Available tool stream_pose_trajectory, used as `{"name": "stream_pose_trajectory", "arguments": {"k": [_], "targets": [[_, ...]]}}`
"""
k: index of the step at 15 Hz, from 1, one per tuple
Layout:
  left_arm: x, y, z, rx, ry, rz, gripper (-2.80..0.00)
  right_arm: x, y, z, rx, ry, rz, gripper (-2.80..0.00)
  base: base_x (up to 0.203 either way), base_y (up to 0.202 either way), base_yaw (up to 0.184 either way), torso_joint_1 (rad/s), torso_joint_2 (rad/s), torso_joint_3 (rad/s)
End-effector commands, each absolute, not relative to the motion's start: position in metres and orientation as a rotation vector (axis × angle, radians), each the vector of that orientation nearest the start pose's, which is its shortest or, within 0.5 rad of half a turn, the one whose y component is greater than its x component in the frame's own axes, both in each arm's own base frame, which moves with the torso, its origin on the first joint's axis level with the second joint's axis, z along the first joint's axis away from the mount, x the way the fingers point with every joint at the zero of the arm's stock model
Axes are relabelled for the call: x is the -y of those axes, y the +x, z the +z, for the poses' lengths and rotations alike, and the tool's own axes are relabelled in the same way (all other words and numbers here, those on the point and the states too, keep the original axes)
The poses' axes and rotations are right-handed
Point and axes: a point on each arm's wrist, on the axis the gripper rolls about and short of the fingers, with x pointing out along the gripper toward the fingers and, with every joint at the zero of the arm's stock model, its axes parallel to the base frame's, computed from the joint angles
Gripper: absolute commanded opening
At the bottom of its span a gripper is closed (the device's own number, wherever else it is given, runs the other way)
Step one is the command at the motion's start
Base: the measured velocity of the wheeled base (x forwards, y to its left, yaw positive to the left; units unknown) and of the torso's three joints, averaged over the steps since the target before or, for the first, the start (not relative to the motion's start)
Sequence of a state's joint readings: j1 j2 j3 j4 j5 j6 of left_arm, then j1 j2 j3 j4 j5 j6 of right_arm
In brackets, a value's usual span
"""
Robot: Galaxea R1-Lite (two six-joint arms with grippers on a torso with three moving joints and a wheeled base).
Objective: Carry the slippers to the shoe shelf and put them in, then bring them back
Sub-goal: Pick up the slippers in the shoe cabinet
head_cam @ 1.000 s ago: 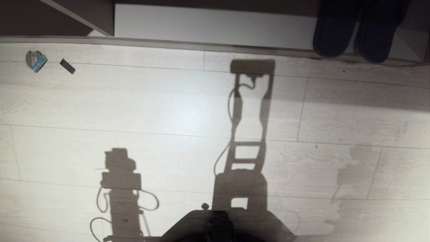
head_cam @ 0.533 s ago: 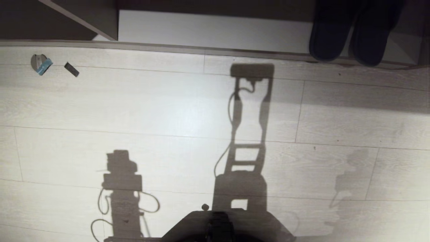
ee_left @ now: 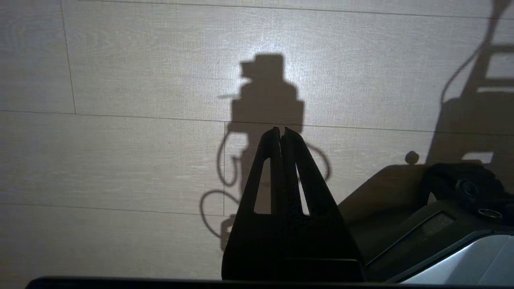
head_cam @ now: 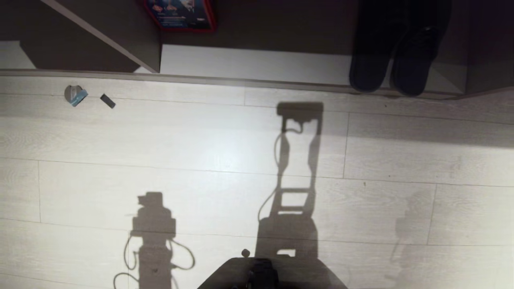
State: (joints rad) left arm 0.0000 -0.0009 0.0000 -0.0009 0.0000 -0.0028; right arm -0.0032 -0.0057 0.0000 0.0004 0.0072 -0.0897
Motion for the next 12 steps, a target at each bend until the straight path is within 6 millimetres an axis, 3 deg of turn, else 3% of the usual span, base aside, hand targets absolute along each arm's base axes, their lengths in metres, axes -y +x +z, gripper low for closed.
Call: {"name": "stream_pose_trajectory", "arguments": {"k": [1, 12], "targets": [[0.0000, -0.0229, 0.0756, 0.003, -0.003, 0.000, -2.80, -0.0002, -0.0228, 0.0755, 0.000, -0.091, 0.005, -2.80, 0.000, 0.000, 0.000, 0.000, 0.01, 0.210], [0.0000, -0.0228, 0.0756, 0.002, -0.003, -0.001, -2.80, -0.0002, -0.0228, 0.0755, 0.000, -0.081, 0.005, -2.80, 0.000, 0.000, 0.000, 0.002, 0.00, 0.204]]}}
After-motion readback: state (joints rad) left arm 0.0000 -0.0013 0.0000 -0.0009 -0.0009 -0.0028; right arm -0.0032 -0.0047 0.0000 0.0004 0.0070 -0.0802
